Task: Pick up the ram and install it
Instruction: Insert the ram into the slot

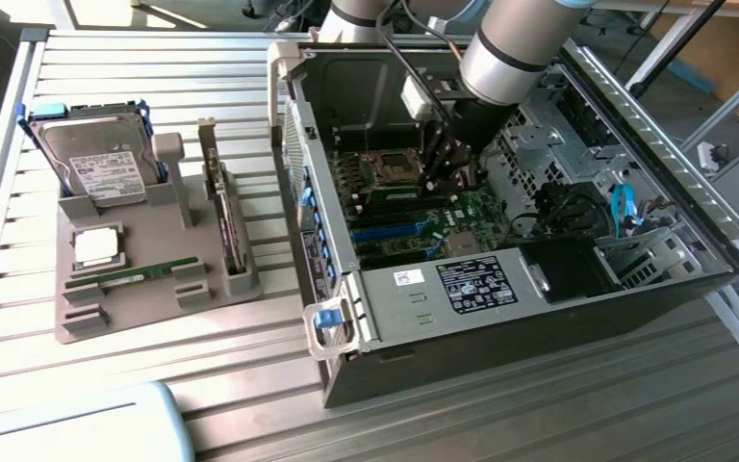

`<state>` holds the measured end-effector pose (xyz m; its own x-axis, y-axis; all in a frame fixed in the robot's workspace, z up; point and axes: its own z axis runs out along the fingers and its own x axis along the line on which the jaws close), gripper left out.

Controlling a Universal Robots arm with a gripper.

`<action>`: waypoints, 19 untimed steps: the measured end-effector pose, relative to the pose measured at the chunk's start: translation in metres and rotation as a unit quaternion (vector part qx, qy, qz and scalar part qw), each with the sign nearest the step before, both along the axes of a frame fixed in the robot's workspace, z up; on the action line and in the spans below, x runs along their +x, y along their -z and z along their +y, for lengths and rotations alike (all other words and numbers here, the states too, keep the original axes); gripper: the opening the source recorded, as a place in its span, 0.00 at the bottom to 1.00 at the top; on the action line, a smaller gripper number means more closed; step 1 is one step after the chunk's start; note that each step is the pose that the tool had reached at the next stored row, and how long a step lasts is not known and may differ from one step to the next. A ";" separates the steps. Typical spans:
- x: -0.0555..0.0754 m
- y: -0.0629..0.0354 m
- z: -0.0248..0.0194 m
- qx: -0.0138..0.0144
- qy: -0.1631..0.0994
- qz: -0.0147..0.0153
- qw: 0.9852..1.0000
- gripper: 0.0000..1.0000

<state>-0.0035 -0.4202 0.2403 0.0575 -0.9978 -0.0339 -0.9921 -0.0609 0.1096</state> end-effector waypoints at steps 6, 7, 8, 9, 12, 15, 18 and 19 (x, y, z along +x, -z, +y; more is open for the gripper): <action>-0.001 0.0028 0.0000 0.000 0.000 0.000 1.000 0.14; -0.001 0.0031 0.0000 0.000 0.000 0.000 1.000 0.14; 0.000 0.0037 0.0000 0.000 -0.001 0.000 1.000 0.14; 0.000 0.0041 0.0000 0.000 -0.001 0.000 1.000 0.14; 0.003 0.0047 0.0000 0.000 -0.002 0.000 1.000 0.14; 0.002 0.0055 0.0008 0.000 -0.002 0.000 1.000 0.14; 0.001 0.0068 0.0024 0.001 -0.002 0.000 1.000 0.14; 0.001 0.0072 0.0027 0.001 -0.002 0.000 1.000 0.14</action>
